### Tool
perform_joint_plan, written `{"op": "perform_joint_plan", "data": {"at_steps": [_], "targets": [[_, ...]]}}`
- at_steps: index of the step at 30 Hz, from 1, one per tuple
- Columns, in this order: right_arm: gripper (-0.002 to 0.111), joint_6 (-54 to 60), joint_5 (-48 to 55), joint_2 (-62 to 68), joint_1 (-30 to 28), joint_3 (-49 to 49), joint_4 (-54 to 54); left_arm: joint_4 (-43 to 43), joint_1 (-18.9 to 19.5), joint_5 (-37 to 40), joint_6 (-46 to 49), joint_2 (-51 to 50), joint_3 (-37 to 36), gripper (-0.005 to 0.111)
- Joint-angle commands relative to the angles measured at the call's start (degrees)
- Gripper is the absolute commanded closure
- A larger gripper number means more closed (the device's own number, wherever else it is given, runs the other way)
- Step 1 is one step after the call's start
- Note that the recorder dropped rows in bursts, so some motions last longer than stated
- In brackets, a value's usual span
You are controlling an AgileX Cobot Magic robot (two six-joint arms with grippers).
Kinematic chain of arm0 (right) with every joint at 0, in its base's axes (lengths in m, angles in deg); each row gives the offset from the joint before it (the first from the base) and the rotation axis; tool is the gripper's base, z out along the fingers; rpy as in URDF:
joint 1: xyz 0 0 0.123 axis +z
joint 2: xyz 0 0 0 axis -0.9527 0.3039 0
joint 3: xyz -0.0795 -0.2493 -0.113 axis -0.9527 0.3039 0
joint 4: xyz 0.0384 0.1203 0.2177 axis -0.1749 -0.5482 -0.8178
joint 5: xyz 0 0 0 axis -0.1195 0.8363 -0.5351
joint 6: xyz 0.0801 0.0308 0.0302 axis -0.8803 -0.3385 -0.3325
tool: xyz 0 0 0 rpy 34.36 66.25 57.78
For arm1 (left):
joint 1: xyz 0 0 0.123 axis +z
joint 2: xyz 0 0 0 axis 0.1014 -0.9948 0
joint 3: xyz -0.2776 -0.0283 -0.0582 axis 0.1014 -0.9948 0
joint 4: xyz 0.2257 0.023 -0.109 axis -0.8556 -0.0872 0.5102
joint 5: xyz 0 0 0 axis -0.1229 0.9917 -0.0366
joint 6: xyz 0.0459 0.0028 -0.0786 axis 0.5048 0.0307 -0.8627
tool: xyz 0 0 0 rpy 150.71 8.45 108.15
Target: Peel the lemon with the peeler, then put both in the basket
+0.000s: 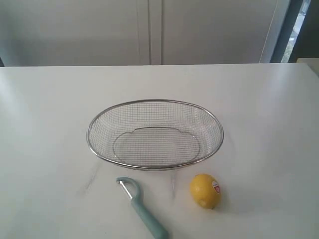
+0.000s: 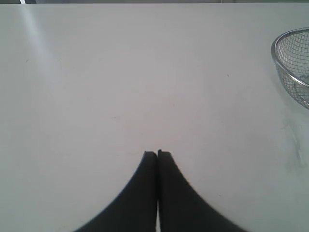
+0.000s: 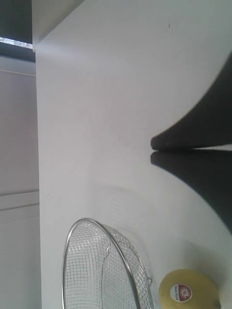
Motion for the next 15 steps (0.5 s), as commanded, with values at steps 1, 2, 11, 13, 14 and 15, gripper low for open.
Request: {"op": "perform_joint_plan", "data": {"at_steps": [1, 2, 11, 13, 14, 15], "targets": [[0.108, -0.2, -0.9, -0.3, 0.3, 0.3, 0.3, 0.1, 0.2, -0.1, -0.2, 0.3, -0.2, 0.107], [0.108, -0.2, -1.1, -0.3, 0.3, 0.3, 0.3, 0.1, 0.2, -0.1, -0.2, 0.3, -0.2, 0.107], [0.108, -0.2, -14.7, -0.3, 0.3, 0.3, 0.3, 0.1, 0.2, -0.1, -0.2, 0.3, -0.2, 0.107], [0.108, -0.2, -18.3, -0.3, 0.3, 0.3, 0.3, 0.1, 0.2, -0.1, -0.2, 0.3, -0.2, 0.107], [0.108, -0.2, -19.2, -0.3, 0.3, 0.3, 0.3, 0.1, 0.2, -0.1, -0.2, 0.3, -0.2, 0.107], [0.108, -0.2, -20.8, -0.3, 0.3, 0.3, 0.3, 0.1, 0.2, -0.1, -0.2, 0.3, -0.2, 0.107]]}}
